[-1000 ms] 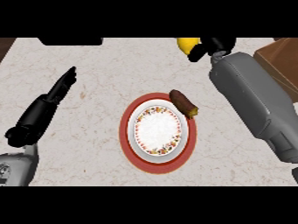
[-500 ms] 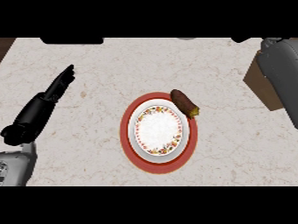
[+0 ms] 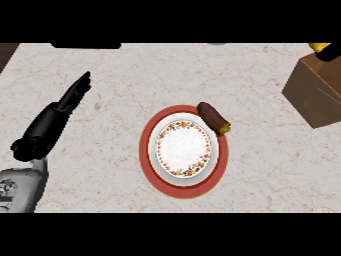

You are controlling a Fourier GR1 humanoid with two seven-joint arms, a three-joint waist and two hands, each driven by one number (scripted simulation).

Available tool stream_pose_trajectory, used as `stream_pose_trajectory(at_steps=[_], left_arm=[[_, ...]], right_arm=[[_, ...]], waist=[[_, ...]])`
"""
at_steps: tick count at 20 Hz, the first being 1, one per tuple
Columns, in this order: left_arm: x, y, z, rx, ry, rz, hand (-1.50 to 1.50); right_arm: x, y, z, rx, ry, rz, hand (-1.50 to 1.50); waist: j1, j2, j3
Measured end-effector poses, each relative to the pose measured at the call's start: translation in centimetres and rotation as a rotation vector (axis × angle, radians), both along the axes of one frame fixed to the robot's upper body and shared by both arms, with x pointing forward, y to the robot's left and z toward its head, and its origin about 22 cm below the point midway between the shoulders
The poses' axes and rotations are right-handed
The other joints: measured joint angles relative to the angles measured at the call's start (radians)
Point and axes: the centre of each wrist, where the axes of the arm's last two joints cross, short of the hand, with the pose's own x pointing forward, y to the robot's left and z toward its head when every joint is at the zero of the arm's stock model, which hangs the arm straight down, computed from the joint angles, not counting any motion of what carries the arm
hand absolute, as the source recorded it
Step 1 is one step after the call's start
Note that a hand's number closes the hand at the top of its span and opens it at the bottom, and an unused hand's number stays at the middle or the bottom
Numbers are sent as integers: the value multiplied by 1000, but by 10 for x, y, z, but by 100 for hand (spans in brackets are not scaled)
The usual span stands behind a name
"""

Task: Pick the lemon from the plate and place it in the cardboard box

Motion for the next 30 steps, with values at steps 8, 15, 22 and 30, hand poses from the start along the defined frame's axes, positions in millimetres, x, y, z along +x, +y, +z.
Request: stream_pose_trajectory(at_steps=[8,15,22,30], left_arm=[[2,-6,3,-1,-5,-13,0],[-4,-6,-6,-3,-4,-12,0],[-4,0,-3,2,-6,-3,0],[-4,-1,-1,3,-4,2,0]], right_arm=[[-19,-60,-20,68,280,24,150],[-36,-89,-36,154,436,113,-150],[-37,-95,-28,337,116,272,-150],[-48,-118,-18,803,-382,181,-150]], waist=[[11,4,1],[15,5,1],[3,1,4],[-2,2,4]])
